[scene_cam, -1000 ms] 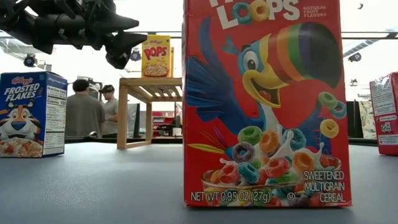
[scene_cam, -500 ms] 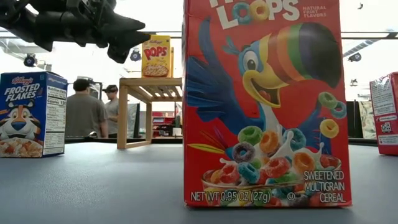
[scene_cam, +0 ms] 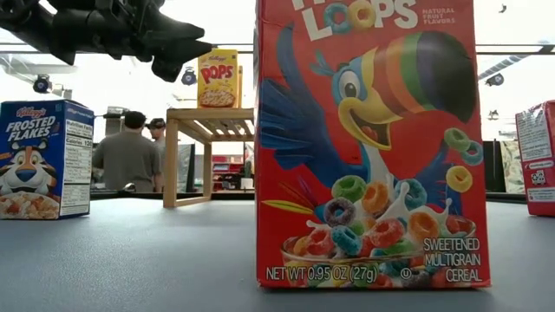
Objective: Stack cereal on shelf
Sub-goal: Put the right blue cereal box aligned with the other blue cereal box on the shelf
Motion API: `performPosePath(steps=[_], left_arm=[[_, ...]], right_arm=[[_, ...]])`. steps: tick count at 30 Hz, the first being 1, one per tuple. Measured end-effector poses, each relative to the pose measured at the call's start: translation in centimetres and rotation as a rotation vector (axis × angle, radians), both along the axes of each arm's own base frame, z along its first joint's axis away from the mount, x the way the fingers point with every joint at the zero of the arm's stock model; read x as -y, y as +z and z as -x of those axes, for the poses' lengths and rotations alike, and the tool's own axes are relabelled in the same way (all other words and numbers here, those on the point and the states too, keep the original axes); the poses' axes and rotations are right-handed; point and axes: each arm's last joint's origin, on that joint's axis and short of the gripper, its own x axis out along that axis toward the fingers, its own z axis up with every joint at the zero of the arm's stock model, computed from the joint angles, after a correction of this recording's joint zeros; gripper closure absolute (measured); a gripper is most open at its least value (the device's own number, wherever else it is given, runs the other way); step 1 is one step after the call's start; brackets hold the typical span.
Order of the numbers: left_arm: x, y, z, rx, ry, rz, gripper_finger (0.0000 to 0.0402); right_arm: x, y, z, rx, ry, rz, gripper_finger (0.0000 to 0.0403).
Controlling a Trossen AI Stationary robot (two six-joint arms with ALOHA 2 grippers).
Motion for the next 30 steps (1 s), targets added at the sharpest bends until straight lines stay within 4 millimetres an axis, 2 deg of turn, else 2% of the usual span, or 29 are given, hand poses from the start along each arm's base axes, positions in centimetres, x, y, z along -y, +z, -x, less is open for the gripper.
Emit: performPosePath(steps=[7, 14, 20, 30], left_arm=[[0.0, 0.0, 0.0, -0.017, 0.0, -0.021, 0.0247], [-0.1, 1.1, -0.4, -0.095, -0.002, -0.049, 0.0247], [-0.2, 0.9, -0.5, -0.134, 0.004, -0.051, 0.0247], [-0.4, 0.5, -0.4, -0.151, 0.091, -0.024, 0.0247]], right_arm=[[2.3, -1.1, -1.3, -0.11, 0.064, -0.028, 0.0229], [5.0, -0.9, -2.0, -0.125, 0.063, -0.075, 0.0229], [5.6, -0.7, -3.0, -0.13, 0.069, -0.082, 0.0209], [6.2, -1.7, -3.8, -0.148, -0.005, -0.154, 0.0158]])
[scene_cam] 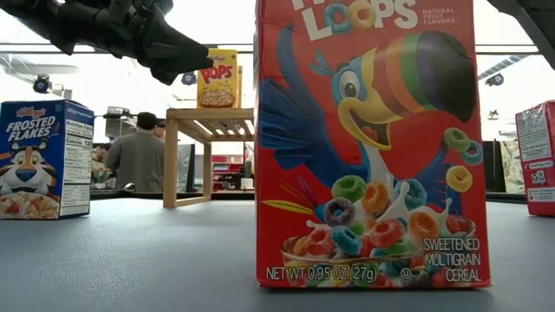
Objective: Stack cereal on shelf
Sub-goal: Put the right blue cereal box aligned with the other blue cereal box on the shelf, then put the blue cereal box aligned with the other blue cereal box on the shelf
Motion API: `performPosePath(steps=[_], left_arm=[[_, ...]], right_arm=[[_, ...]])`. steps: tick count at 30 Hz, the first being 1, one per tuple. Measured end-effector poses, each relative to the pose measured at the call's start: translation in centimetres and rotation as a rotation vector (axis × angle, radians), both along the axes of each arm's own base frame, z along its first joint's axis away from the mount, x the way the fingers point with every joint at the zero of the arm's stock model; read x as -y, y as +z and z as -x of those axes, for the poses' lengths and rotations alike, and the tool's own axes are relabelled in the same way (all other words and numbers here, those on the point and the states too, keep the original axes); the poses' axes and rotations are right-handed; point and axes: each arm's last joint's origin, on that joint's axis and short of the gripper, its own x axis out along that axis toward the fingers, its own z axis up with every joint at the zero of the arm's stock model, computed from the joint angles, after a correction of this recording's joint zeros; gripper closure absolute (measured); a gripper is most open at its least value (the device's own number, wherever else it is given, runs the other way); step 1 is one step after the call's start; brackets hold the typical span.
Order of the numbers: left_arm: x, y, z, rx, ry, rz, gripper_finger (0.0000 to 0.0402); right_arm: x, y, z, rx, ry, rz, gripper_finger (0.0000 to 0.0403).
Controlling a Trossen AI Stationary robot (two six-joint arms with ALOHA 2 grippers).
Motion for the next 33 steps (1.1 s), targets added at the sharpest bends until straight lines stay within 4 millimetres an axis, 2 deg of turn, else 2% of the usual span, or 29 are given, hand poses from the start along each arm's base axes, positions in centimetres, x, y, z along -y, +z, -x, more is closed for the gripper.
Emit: performPosePath(steps=[4, 14, 21, 26, 29, 33], left_arm=[[0.0, -0.1, 0.0, -0.003, 0.001, 0.006, 0.0247], [0.0, -0.4, 0.1, -0.013, 0.001, 0.007, 0.0247], [0.0, -0.4, 0.1, -0.012, 0.019, 0.015, 0.0247], [0.0, -0.2, 0.1, -0.002, 0.027, 0.048, 0.0247], [0.0, -0.2, 0.1, -0.003, 0.027, 0.047, 0.0247], [0.0, 0.3, 0.1, -0.059, 0.026, 0.044, 0.0247]], right_arm=[[0.0, 0.1, 0.1, 0.002, -0.007, -0.003, 0.0151], [-0.8, 2.6, 1.8, 0.062, 0.013, 0.022, 0.0136], [-2.1, 5.1, 4.7, 0.073, 0.034, 0.038, 0.0133], [-3.9, 6.9, 7.4, 0.171, 0.096, -0.045, 0.0133], [-5.2, 6.7, 9.1, 0.214, 0.157, -0.119, 0.0137], [-6.7, 4.8, 10.6, 0.296, 0.175, -0.159, 0.0143]])
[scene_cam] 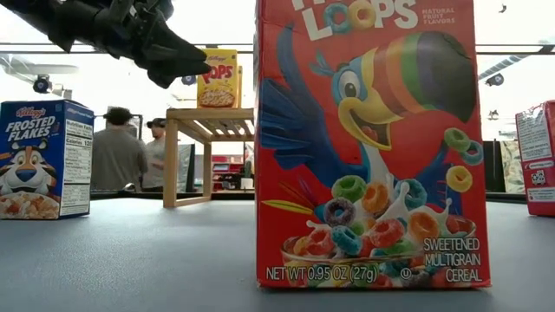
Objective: Stack cereal on shelf
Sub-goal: Put the blue cereal box aligned with the other blue cereal box on the shelf
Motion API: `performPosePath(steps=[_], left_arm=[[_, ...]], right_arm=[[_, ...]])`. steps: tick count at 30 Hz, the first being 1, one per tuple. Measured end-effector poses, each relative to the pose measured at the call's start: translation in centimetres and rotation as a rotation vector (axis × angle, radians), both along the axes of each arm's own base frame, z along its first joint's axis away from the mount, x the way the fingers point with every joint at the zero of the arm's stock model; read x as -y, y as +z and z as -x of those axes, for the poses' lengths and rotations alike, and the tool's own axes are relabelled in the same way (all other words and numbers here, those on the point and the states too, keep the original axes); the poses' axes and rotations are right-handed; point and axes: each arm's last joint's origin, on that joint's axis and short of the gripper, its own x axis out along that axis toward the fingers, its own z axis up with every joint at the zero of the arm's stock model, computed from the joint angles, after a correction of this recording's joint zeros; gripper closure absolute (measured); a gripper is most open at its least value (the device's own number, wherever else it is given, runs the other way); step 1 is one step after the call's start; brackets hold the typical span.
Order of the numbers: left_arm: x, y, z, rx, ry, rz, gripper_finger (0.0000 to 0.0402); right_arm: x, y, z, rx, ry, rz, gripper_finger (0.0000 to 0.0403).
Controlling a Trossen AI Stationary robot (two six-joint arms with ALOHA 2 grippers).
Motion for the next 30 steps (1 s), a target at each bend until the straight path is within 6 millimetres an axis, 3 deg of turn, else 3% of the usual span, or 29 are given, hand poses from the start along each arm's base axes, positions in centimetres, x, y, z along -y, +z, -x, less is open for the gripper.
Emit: performPosePath(steps=[8, 12, 16, 20, 25, 30], left_arm=[[0.0, 5.1, 0.2, -0.295, 0.0, 0.029, 0.0247], [0.1, 6.3, 0.7, -0.502, 0.002, 0.064, 0.0246], [0.8, 5.5, 1.3, -0.706, -0.001, 0.191, 0.0229], [1.9, 5.1, 1.4, -0.75, -0.02, 0.231, 0.0195], [3.8, 5.0, 1.6, -0.768, -0.067, 0.253, 0.0152], [6.1, 3.7, 2.6, -0.847, -0.084, 0.202, 0.0135]], right_arm=[[-3.2, -5.3, 2.9, 0.2, -0.005, 0.01, 0.0151], [-5.1, -7.3, 4.2, 0.33, 0.03, 0.005, 0.0152], [-6.9, -9.4, 5.3, 0.422, 0.072, -0.03, 0.0152], [-8.3, -10.9, 6.1, 0.467, 0.123, -0.037, 0.0152], [-9.2, -11.6, 6.5, 0.469, 0.062, -0.04, 0.0152], [-9.8, -11.8, 6.4, 0.462, 0.055, -0.036, 0.0152]])
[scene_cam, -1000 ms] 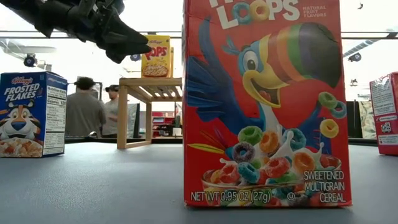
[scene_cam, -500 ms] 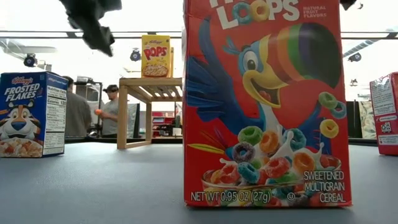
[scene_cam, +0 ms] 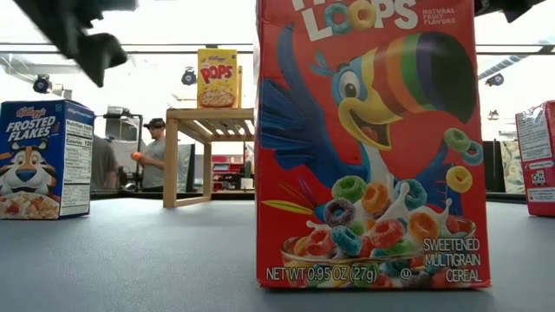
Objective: Stack cereal on shelf
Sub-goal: Put the blue cereal box aligned with the other blue cereal box on the shelf
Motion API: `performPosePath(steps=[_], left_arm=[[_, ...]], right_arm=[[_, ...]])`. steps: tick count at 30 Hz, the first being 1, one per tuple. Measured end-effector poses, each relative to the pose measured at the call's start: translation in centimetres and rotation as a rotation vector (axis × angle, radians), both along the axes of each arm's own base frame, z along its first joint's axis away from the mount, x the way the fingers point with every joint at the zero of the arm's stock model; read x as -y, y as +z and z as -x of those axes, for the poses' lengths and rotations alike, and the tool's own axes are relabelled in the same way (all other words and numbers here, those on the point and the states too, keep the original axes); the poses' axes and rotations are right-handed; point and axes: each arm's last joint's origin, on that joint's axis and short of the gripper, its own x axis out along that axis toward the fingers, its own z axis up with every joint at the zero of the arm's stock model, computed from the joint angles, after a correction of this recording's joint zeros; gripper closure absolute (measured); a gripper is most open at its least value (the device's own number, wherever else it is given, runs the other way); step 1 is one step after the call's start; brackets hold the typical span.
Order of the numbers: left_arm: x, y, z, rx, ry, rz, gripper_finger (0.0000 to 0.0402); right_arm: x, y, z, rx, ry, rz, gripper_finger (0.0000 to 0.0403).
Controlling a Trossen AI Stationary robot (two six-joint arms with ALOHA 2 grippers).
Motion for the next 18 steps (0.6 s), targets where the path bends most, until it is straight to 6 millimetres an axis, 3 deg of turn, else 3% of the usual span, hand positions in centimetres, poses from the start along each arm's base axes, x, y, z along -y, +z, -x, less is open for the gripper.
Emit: performPosePath(steps=[7, 18], left_arm=[[1.8, -1.9, 2.0, -0.053, 0.038, -0.042, 0.0143], [1.8, -4.9, 4.0, -0.107, 0.099, -0.071, 0.0146]], right_arm=[[-0.3, 0.1, -0.7, 0.038, 0.016, 0.013, 0.0152], [-0.1, -0.2, -2.0, 0.059, -0.007, 0.031, 0.0152]])
